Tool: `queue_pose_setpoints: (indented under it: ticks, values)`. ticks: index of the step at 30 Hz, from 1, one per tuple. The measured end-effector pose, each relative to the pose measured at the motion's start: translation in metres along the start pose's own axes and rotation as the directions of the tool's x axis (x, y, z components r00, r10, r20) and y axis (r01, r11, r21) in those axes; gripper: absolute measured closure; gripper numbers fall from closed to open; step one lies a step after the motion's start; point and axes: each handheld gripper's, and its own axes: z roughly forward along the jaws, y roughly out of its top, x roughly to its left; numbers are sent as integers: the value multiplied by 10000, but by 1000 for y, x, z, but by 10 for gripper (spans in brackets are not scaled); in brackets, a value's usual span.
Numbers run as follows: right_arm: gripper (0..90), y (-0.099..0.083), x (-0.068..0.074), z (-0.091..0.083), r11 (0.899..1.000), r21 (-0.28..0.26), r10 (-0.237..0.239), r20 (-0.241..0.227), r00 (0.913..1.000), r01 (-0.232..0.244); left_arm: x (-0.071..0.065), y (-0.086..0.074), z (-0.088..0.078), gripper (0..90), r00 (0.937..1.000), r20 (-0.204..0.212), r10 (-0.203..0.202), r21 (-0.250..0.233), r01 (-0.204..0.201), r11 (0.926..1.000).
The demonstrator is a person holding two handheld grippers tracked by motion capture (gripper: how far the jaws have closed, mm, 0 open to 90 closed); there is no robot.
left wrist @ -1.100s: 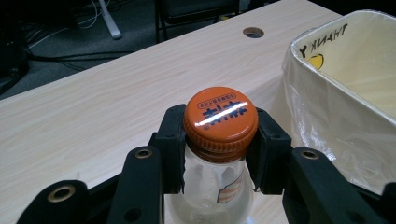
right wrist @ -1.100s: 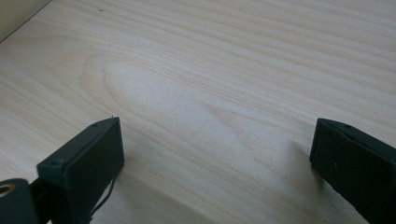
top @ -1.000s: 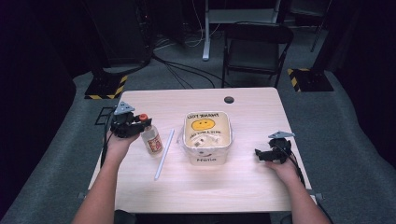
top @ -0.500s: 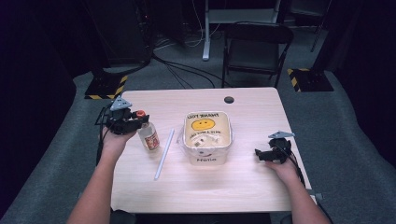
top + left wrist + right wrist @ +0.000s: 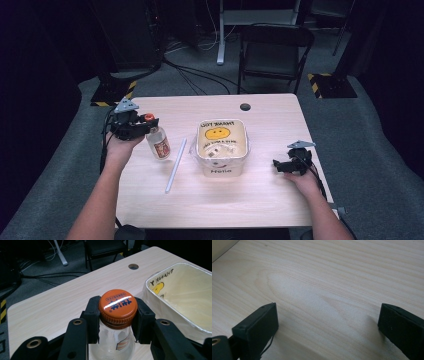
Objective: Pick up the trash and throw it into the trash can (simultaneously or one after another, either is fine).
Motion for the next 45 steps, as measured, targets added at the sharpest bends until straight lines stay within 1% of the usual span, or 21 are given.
queue_pose_setpoints:
  ticks: [6, 7, 14, 26, 29, 36, 41, 45]
  values:
    - [21, 0, 0, 0, 10000, -1, 1, 0, 10000, -1, -3, 8, -6, 624, 10000, 46, 63, -31, -63, 10000]
    - [21, 0, 0, 0, 10000, -1, 1, 1, 10000, -1, -4, 8, -6, 624, 10000, 53, 35, -63, -34, 10000]
    - [21, 0, 0, 0, 10000, 0, 0, 0, 10000, 0, -10, 18, -7, 624, 9996, 191, 184, -67, -182, 9998]
    - [23, 0, 0, 0, 10000, -9, -15, -4, 10000, 15, -21, 45, -12, 625, 9976, 394, 568, -102, -565, 9984]
    - [23, 0, 0, 0, 10000, 0, -4, -12, 10000, 4, -24, 51, -12, 624, 9973, 452, 573, -202, -564, 9982]
    - [24, 0, 0, 0, 10000, -10, -19, -4, 10000, 19, -28, 61, -11, 625, 9962, 536, 689, -199, -680, 9975]
    - [24, 0, 0, 0, 10000, -12, -21, -10, 10000, 21, -31, 69, -12, 625, 9952, 540, 817, -195, -807, 9965]
    - [24, 0, 0, 0, 10000, -10, -13, -8, 10000, 13, -34, 76, -14, 625, 9951, 530, 835, -240, -824, 9963]
